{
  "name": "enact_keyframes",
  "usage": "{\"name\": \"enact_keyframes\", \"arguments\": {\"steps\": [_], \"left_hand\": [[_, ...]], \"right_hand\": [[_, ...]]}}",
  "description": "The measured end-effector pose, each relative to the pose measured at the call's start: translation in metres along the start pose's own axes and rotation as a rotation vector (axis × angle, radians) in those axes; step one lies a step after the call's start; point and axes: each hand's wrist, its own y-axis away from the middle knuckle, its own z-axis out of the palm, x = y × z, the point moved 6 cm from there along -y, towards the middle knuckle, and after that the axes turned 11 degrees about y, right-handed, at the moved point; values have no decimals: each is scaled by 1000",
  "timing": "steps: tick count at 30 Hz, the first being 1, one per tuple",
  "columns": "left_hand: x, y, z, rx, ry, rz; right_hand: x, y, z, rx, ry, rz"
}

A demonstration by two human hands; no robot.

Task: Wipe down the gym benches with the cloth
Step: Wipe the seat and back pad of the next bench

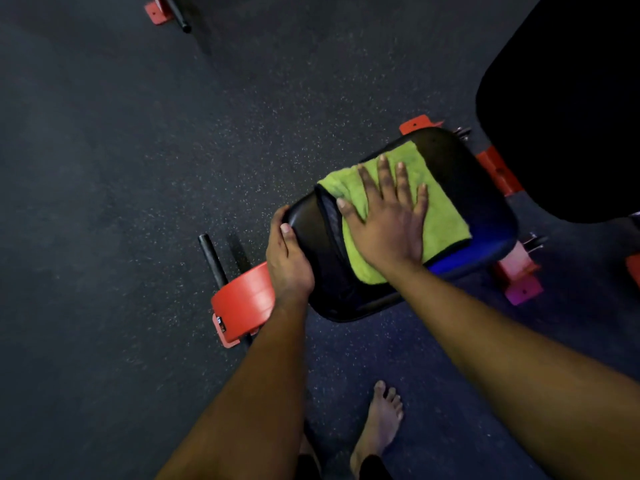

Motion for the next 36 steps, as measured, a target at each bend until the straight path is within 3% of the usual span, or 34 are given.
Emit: {"name": "enact_keyframes", "arguments": {"steps": [11,20,23,27,29,33,36], "left_hand": [[11,3,1,-6,-150,13],[42,-27,10,-84,-561,156],[64,-47,48,-285,-668,216],[57,-65,83,-519,-819,1],[55,-66,84,-514,-870,-7],[58,-64,84,-480,-900,-3],[59,-65,86,-482,-925,-19]], "right_hand": [[28,75,1,-30,-31,32],[62,85,8,-37,-98,382],[74,80,9,-32,-125,514],[92,62,8,-21,-121,580],[104,58,8,-33,-120,638],[102,72,11,-30,-245,965],[96,71,13,-30,-281,977]]}}
